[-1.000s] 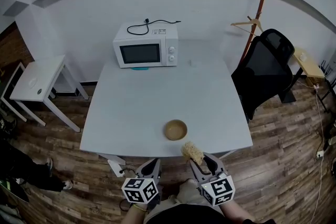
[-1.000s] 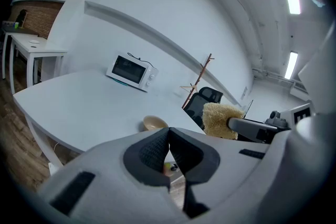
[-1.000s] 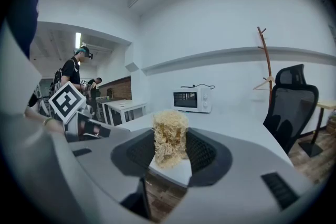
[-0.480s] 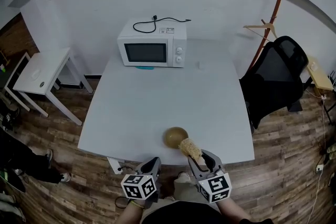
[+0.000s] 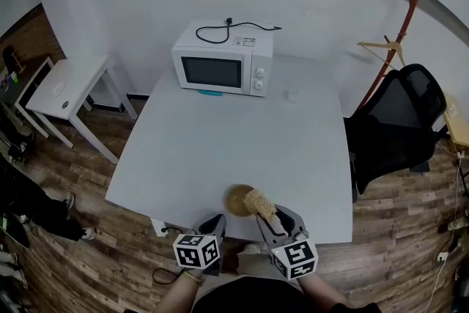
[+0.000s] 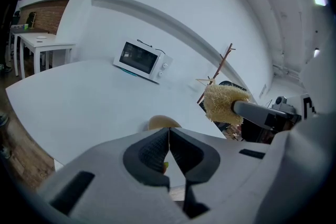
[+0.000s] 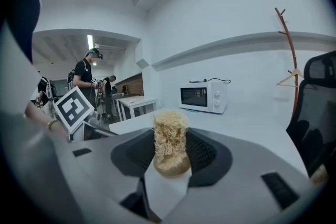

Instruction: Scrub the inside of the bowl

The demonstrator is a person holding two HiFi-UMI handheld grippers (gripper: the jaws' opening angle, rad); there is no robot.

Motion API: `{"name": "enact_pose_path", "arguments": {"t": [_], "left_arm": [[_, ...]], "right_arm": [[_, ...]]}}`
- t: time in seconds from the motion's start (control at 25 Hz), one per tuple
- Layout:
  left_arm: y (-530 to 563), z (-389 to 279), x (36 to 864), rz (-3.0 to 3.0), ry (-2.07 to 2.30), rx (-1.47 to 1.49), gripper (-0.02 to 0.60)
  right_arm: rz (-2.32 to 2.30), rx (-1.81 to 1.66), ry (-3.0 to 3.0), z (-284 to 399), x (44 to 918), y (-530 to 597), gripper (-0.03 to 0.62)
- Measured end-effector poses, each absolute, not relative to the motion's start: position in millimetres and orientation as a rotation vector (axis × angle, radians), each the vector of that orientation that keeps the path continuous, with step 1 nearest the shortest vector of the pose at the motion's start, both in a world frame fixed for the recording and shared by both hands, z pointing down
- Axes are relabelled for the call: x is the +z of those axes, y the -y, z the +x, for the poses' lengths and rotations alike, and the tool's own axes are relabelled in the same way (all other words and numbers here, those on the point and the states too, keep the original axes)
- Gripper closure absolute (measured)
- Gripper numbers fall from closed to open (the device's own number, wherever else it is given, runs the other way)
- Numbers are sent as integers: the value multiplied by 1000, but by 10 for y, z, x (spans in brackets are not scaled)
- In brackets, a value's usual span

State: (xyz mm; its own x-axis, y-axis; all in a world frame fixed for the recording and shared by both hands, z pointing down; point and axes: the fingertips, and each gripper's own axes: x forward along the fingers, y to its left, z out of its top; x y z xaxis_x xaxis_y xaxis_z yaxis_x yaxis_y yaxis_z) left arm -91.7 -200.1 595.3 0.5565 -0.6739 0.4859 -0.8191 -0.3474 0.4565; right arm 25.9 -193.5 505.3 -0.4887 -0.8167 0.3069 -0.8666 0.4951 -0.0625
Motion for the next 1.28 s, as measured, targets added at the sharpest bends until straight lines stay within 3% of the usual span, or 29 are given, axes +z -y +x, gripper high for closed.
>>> {"name": "enact_pose_path", "arguments": {"t": [0.4, 0.52, 1.28], "left_arm": [[2224, -795, 6260, 1936, 1205, 230, 559], [2277, -757, 6343, 1908, 1193, 239, 479], [2600, -803, 6641, 1824, 1303, 299, 478]], "right_arm": [[1320, 307, 2559, 313, 5137, 2201, 428], [1299, 310, 2567, 333, 5158, 2267, 428], [1123, 303, 2601, 330, 5337, 2473, 428]]}}
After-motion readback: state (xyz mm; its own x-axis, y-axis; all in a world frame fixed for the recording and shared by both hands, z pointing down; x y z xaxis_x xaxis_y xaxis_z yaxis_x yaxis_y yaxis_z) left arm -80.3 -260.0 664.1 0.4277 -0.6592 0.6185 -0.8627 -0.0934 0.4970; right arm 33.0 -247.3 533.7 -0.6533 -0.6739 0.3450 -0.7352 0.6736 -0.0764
